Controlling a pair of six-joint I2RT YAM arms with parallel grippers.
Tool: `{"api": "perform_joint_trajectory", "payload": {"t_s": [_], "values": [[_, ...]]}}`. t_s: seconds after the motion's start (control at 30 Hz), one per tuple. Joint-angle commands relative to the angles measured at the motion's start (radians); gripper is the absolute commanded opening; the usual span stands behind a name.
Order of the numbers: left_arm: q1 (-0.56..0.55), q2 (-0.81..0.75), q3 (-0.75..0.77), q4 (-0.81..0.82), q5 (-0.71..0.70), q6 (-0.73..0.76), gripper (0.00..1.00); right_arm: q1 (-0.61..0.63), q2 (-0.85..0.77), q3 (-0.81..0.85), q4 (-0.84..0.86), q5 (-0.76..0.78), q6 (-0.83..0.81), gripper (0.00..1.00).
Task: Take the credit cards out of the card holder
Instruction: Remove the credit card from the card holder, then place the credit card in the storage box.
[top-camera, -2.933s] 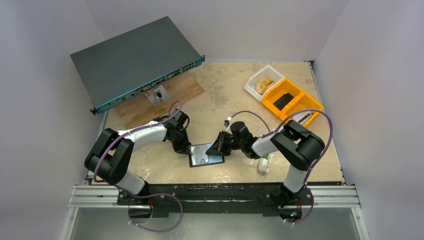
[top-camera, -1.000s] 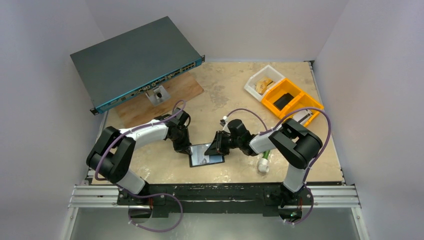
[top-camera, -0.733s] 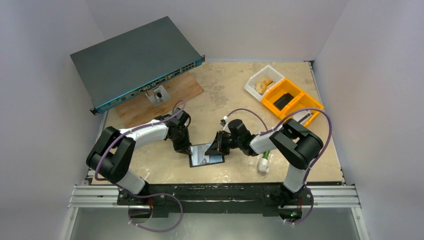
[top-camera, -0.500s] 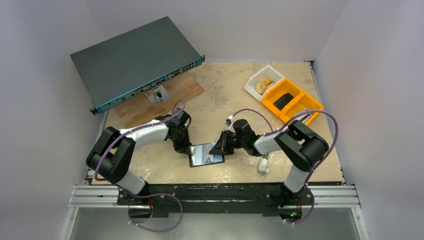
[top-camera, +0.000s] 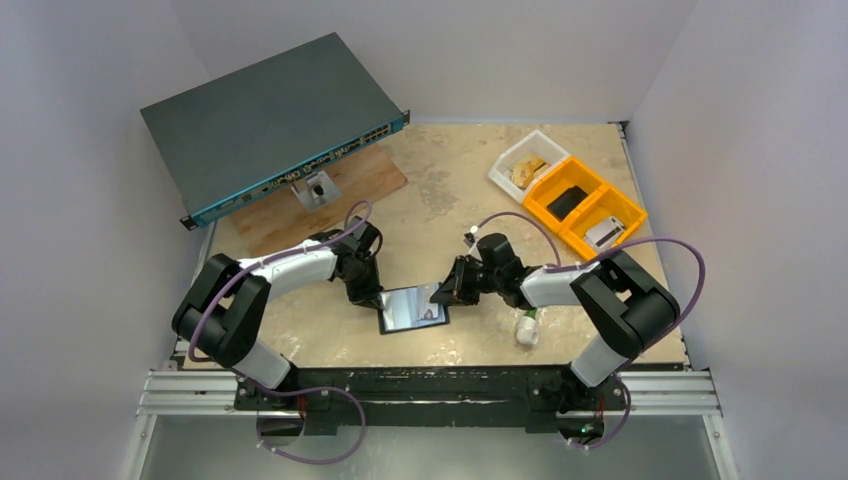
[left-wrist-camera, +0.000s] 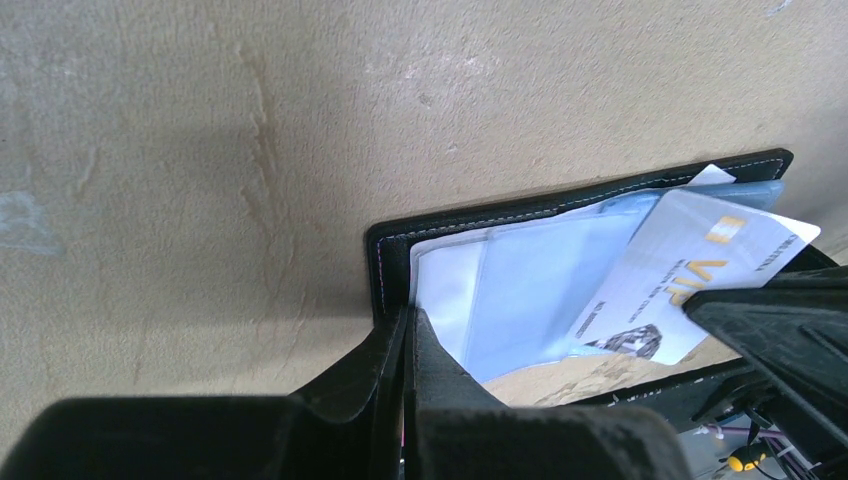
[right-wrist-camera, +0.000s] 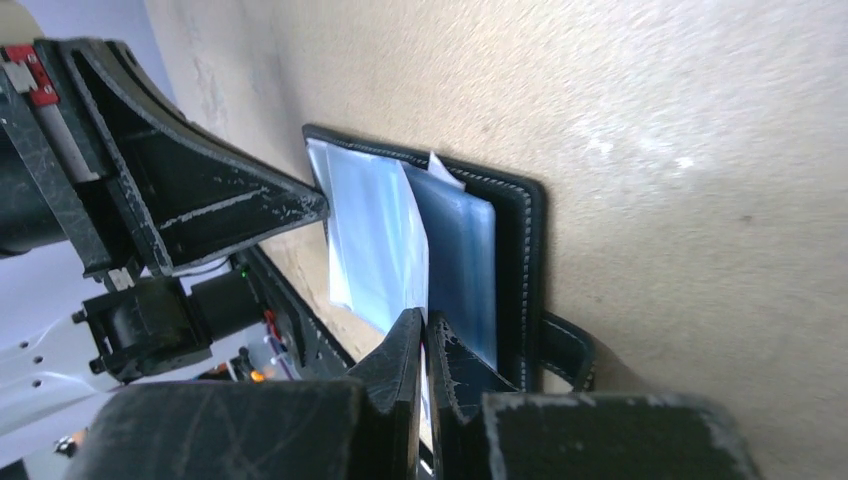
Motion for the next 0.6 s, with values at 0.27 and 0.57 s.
{"api": "perform_joint_trajectory", "payload": {"t_s": [0.27,0.57], "values": [[-0.018,-0.023,-0.003,0.005,-0.019,0.023,0.00,-0.039,-0.115,0.001,-0.152,0.091,-0.075,0.00],[-0.018,-0.143,0.082,-0.074,-0.001,0.058,0.35,-0.057,-0.247,0.075,-0.306,0.129,-0.097,0.00]]}}
